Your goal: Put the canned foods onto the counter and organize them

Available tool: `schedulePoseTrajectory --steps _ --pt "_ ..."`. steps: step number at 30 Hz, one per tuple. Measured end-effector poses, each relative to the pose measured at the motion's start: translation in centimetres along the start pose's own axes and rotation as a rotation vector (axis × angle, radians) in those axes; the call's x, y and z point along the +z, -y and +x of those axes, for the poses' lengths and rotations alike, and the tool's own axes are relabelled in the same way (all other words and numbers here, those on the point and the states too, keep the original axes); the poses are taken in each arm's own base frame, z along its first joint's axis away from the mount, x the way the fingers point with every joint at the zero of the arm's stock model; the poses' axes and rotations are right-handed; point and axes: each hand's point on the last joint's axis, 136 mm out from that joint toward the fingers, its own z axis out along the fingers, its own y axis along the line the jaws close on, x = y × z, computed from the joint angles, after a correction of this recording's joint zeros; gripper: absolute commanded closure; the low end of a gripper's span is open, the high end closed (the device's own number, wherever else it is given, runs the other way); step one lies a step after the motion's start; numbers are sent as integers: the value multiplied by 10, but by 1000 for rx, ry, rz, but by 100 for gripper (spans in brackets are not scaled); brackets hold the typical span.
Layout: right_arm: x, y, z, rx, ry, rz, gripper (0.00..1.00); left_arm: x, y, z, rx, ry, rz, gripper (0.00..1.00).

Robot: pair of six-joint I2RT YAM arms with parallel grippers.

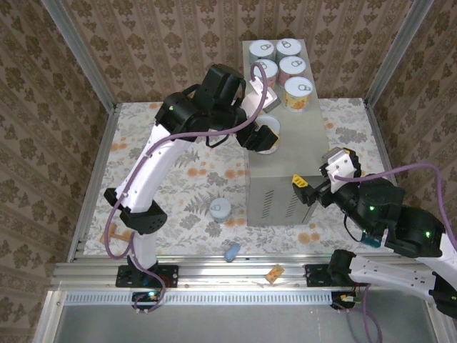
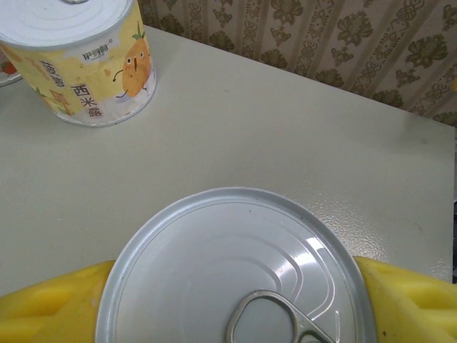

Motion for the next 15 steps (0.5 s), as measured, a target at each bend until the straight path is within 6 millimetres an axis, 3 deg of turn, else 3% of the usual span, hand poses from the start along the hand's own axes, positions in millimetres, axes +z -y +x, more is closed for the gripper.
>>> schedulePoseTrajectory --steps 7,10,15 --pt "2 -1 -2 -3 5 -2 0 0 1 -5 7 19 7 9" --pt "2 -1 -2 -3 5 -3 0 2 0 -10 16 46 3 4" --pt "1 -1 -2 -2 6 -2 0 9 -2 -1 7 43 0 0"
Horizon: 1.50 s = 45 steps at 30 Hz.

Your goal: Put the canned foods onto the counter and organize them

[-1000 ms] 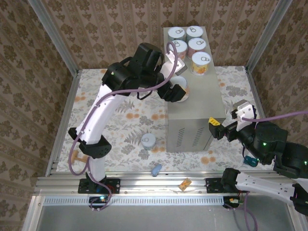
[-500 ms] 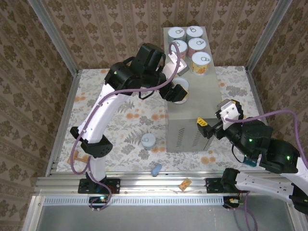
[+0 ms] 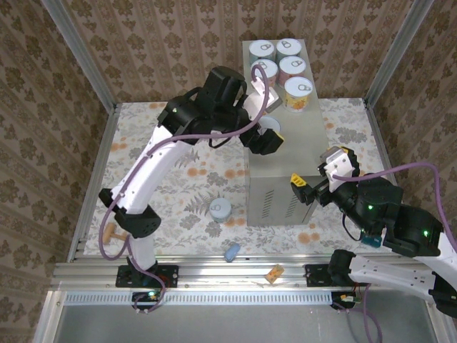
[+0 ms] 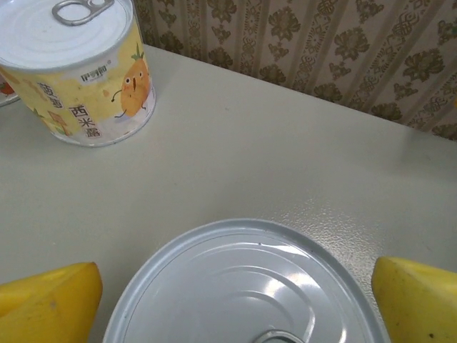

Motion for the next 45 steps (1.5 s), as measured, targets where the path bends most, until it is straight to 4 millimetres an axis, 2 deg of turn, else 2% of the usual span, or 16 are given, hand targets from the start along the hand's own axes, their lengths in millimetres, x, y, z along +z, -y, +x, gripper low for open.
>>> schedulePoseTrajectory --steps 4,10,14,23,29,37,40,45 --pt "-1 1 0 2 3 0 0 -5 1 9 -19 16 -9 0" --pt "-1 -1 -1 3 5 -8 0 -25 5 9 -31 100 -24 0" --pt "-1 -2 -1 3 5 -14 0 -29 5 14 -43 137 -28 1" --pt "0 -3 -1 1 3 -18 0 -12 -1 22 -75 163 -34 6" --pt "0 -3 -1 4 3 -18 0 -5 -5 28 -86 177 -49 23" --pt "2 -4 -1 0 -2 -18 0 -7 -10 29 -51 260 -83 26" --pt "4 -6 0 -7 -10 -19 0 -6 -18 26 -45 281 -97 26" --pt "6 -7 0 -10 -13 -18 0 -1 -47 22 -52 315 -132 29"
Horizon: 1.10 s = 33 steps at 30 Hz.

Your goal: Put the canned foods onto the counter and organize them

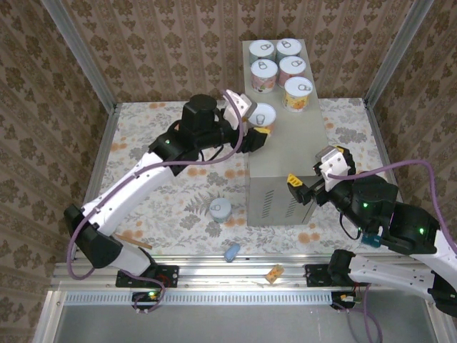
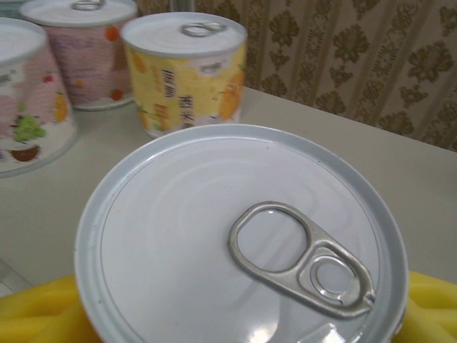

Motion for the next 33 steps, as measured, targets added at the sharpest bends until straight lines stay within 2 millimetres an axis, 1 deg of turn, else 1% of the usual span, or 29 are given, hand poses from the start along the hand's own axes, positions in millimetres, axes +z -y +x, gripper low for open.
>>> schedulePoseTrajectory --steps 4,12,16,24,33 --pt "0 1 -2 4 6 4 0 11 -20 -5 -3 20 -12 29" --pt "0 2 -4 10 14 13 0 37 -43 -13 9 28 -7 29" --pt "0 4 -4 12 15 25 0 46 -49 -16 13 31 0 29" --pt "-3 7 -5 17 23 31 0 48 -53 -17 11 34 12 29" --pt "-4 8 -5 19 26 32 0 55 -54 -19 12 37 24 29"
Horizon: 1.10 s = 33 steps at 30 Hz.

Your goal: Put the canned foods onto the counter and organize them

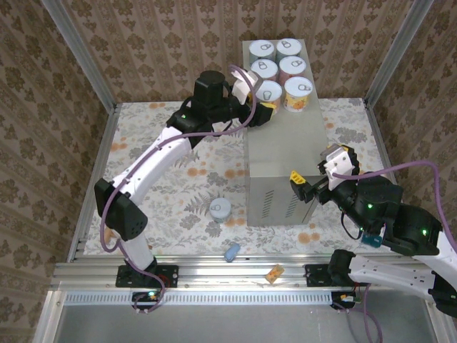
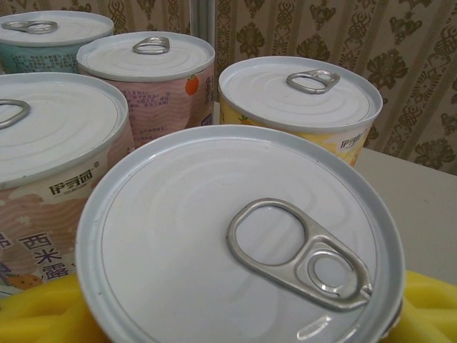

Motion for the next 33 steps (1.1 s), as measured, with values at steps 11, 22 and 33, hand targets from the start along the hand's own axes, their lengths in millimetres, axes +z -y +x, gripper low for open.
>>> schedulePoseTrajectory --steps 11,22,33 --pt "0 0 0 -1 0 0 0 1 0 1 -1 -1 4 25" --pt "-1 0 0 -3 2 0 0 1 -1 11 -18 -35 2 6" --pt "-1 1 0 -2 2 0 0 -47 13 15 -23 -23 -43 0"
